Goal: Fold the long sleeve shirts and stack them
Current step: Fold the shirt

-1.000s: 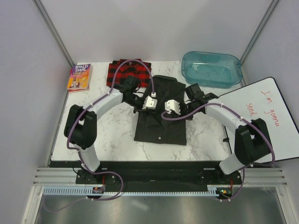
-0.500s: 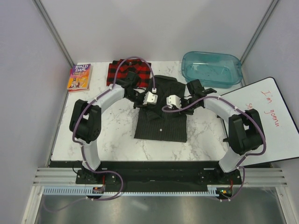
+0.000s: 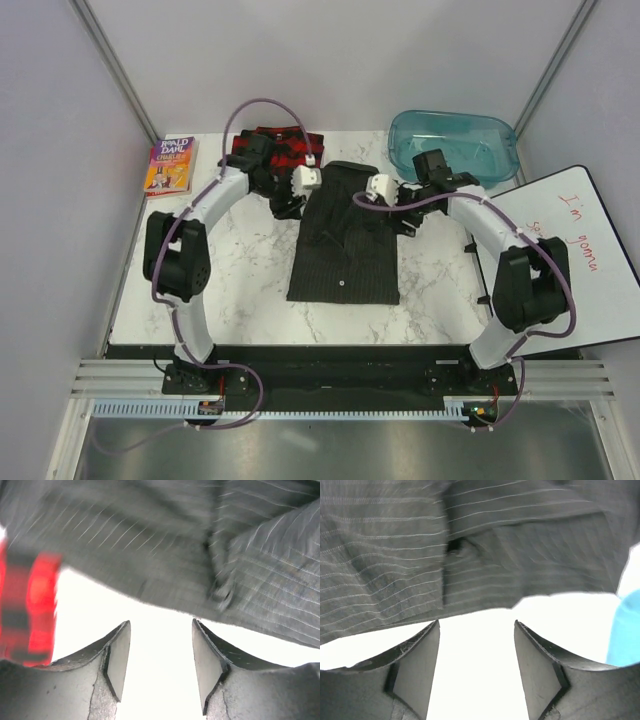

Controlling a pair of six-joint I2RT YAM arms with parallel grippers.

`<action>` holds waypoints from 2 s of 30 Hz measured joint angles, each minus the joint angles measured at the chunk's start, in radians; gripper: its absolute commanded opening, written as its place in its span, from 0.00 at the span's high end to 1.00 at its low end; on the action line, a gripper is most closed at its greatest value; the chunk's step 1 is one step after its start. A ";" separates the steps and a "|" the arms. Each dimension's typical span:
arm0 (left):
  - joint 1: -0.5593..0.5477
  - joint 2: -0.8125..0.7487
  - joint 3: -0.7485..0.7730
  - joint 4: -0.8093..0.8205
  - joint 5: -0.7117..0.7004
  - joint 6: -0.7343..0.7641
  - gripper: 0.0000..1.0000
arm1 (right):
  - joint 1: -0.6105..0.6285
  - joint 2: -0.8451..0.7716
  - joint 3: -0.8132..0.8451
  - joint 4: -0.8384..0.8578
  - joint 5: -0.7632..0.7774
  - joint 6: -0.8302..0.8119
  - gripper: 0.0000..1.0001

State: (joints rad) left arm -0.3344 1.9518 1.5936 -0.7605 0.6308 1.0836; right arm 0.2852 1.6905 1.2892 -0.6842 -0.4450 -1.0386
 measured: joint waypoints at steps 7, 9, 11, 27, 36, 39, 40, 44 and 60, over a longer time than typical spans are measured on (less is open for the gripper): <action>0.105 -0.214 -0.117 0.021 0.053 -0.303 0.44 | -0.018 -0.121 0.058 -0.109 -0.146 0.292 0.59; 0.076 -0.276 -0.168 0.017 0.094 -0.385 0.46 | -0.005 -0.127 0.056 -0.125 -0.218 0.374 0.62; 0.033 -0.309 -0.213 0.026 0.145 -0.470 0.47 | 0.012 -0.122 0.033 -0.121 -0.298 0.455 0.64; -0.050 -0.073 -0.472 0.472 0.233 -1.324 0.47 | 0.072 0.246 -0.073 0.116 -0.493 0.932 0.63; 0.006 0.038 -0.424 0.459 0.157 -1.383 0.48 | 0.026 0.403 0.008 0.086 -0.472 0.969 0.58; 0.006 0.004 -0.473 0.472 0.153 -1.382 0.51 | 0.034 0.395 0.003 0.083 -0.474 0.941 0.58; 0.006 -0.010 -0.492 0.472 0.153 -1.382 0.52 | 0.040 0.385 -0.007 0.084 -0.470 0.925 0.57; 0.006 -0.108 -0.621 0.444 0.159 -1.370 0.50 | 0.107 0.312 -0.086 0.061 -0.444 0.854 0.52; 0.006 -0.232 -0.428 0.292 0.143 -1.041 0.31 | 0.063 0.120 -0.023 -0.090 -0.333 0.685 0.40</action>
State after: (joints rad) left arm -0.3283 1.7195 1.1652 -0.4683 0.7742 0.0425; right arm 0.3485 1.8103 1.2667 -0.7746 -0.7780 -0.3538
